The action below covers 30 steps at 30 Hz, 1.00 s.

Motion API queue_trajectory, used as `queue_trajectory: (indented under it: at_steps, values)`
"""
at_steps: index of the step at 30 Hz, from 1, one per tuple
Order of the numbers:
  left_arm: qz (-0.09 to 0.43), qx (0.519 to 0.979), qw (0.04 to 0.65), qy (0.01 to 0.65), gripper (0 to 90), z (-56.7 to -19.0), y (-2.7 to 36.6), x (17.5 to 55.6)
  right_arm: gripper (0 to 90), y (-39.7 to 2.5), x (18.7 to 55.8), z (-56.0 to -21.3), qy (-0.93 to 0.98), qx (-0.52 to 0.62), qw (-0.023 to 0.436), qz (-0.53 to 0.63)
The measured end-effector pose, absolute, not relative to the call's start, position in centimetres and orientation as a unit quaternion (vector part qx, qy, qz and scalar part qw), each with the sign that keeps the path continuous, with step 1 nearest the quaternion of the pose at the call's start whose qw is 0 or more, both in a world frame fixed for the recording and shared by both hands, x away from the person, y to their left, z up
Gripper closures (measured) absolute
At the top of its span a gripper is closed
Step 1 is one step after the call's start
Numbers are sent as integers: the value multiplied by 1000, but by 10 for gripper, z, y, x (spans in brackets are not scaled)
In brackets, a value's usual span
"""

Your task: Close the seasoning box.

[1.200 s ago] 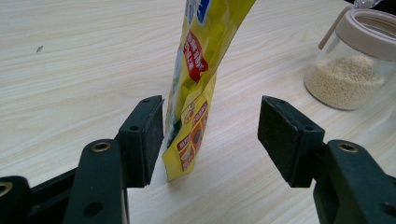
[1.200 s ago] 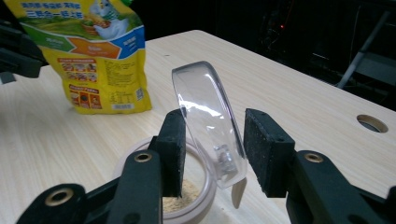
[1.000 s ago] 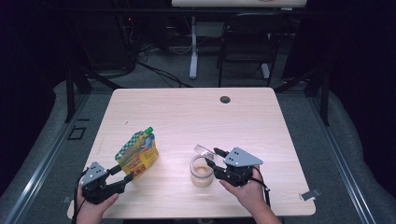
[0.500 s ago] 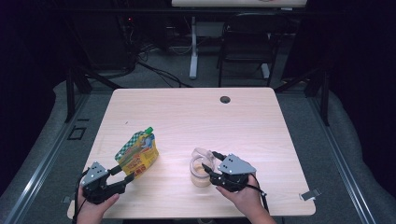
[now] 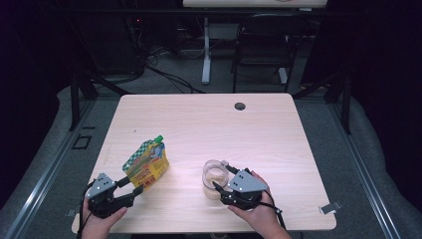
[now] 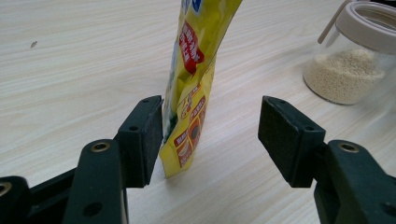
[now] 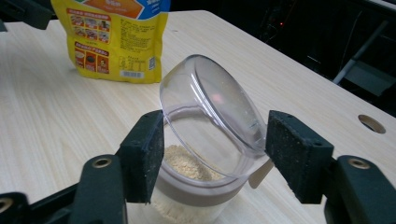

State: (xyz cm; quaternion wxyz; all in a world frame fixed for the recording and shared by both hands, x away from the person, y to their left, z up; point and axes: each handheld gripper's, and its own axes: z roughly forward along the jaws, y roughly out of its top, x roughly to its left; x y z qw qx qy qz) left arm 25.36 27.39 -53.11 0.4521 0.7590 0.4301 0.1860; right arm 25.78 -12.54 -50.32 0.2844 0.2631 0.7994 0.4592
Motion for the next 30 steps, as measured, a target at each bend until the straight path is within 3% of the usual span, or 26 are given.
queue_trajectory:
  at_steps: [16, 30]
  values:
    - [190, 755, 457, 431, 397, -529, 276, 252, 369, -139, 258, -498, 788, 293, 257, 477]
    - [192, 754, 458, 431, 395, -529, 279, 252, 368, -217, 256, -499, 739, 398, 262, 476]
